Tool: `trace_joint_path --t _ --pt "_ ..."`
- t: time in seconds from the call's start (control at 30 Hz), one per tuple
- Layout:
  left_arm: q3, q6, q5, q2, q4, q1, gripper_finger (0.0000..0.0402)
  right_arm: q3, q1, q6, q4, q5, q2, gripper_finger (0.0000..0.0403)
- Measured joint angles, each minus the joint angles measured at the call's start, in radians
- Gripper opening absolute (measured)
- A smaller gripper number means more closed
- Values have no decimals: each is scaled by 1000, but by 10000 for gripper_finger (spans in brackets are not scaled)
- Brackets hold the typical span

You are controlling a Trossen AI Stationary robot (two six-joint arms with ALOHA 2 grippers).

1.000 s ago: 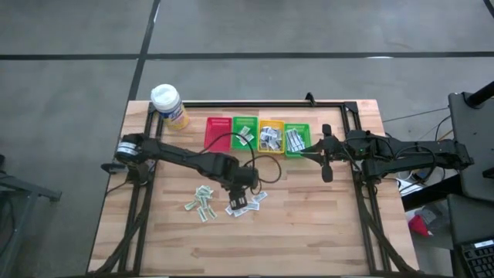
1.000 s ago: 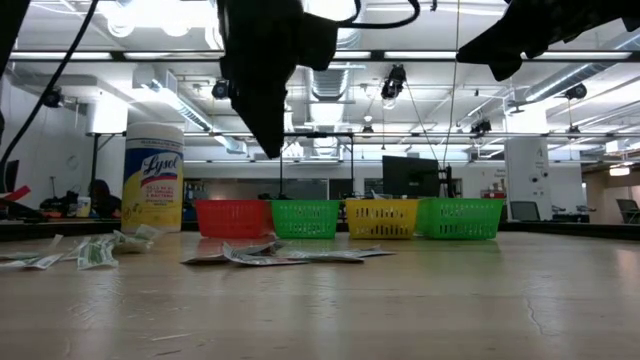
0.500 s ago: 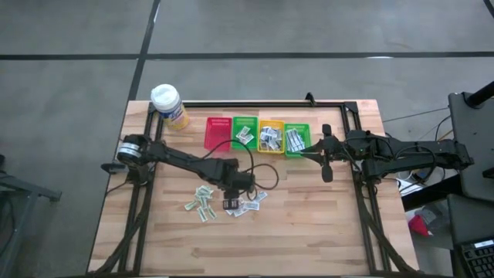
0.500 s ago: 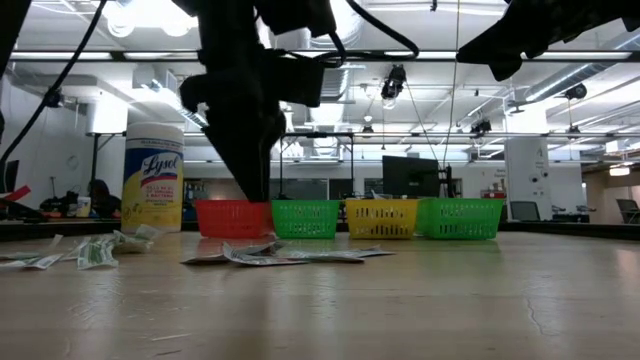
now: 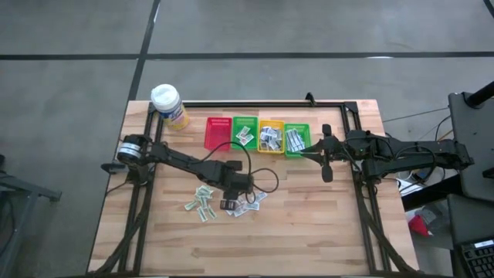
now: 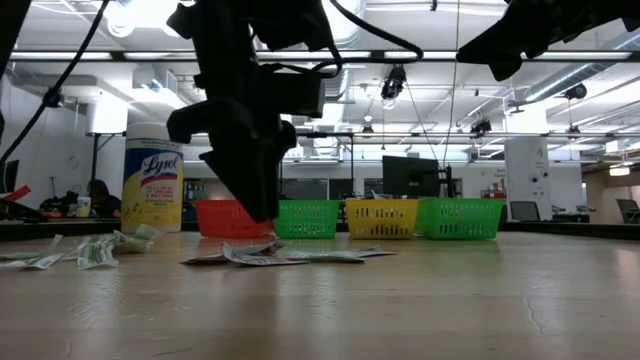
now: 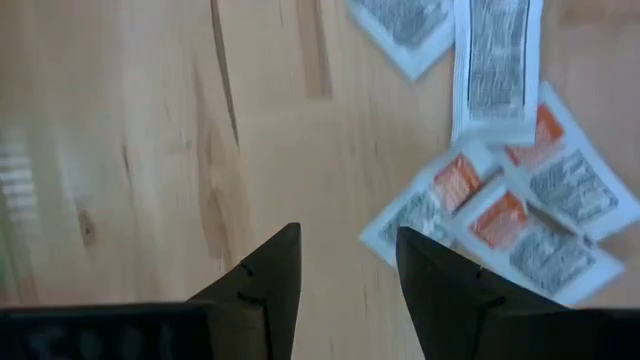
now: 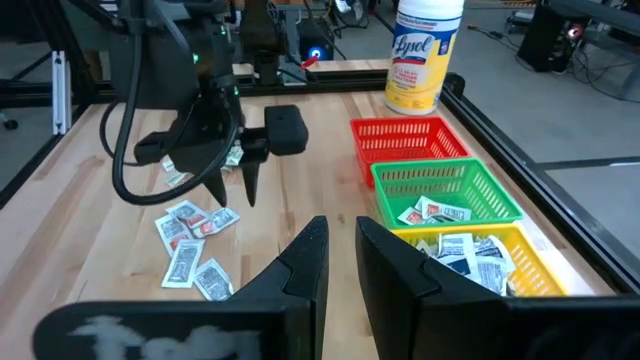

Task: Pick & Place First Aid Supplies
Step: Put the orange ointment pack into the left green bin

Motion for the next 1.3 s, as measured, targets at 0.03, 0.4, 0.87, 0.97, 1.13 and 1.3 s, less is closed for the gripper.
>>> trace_joint_path --t 0.03,0.4,0.87,0.97,1.13,1.3 --pt "-7 3 0 0 26 0 158 0 0 0 0 0 0 52" --pt "-50 33 1 2 83 -6 158 0 0 0 0 0 0 52" --pt "-128 81 0 2 174 -14 158 0 0 0 0 0 0 52" --pt "-143 81 -43 1 183 -14 158 0 0 0 0 0 0 52" --pt "-149 84 -175 1 181 -14 158 0 0 0 0 0 0 52" --pt "-155 88 -313 8 184 -9 158 0 0 0 0 0 0 52"
